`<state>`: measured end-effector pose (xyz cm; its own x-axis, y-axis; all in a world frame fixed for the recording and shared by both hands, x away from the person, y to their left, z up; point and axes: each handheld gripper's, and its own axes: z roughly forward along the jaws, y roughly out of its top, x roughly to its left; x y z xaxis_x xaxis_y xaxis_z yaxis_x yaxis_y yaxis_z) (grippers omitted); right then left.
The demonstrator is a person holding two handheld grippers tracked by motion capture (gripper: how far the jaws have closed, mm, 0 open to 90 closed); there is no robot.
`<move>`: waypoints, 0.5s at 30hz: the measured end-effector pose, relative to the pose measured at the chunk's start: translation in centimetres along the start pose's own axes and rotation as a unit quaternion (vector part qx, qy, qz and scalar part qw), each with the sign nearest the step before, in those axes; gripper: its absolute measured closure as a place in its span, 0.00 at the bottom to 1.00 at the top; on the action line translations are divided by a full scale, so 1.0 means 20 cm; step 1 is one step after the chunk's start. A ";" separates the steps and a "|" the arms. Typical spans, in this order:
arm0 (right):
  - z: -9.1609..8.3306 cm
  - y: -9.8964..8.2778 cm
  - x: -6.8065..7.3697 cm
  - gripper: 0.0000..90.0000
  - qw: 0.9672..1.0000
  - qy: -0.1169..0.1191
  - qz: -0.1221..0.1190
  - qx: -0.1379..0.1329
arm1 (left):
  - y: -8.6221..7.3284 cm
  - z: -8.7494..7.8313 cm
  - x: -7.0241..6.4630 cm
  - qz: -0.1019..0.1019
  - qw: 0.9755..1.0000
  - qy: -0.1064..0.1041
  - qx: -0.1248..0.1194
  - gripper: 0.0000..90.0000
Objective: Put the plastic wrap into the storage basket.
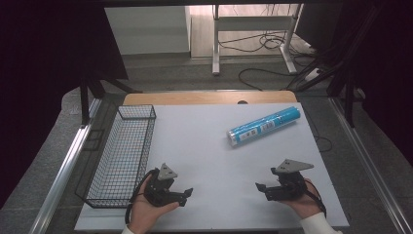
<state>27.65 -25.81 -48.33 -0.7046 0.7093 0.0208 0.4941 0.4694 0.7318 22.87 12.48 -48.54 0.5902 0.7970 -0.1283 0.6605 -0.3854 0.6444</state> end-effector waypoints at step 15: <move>0.02 0.00 0.01 0.27 0.999 0.032 0.008 0.007 | 0.00 0.00 0.00 0.001 1.000 -0.001 -0.002 0.19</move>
<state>27.67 -25.50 -48.65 -0.7279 0.6815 0.0761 0.5121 0.4665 0.7212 22.81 12.40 -48.61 0.5923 0.7954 -0.1285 0.6576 -0.3851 0.6475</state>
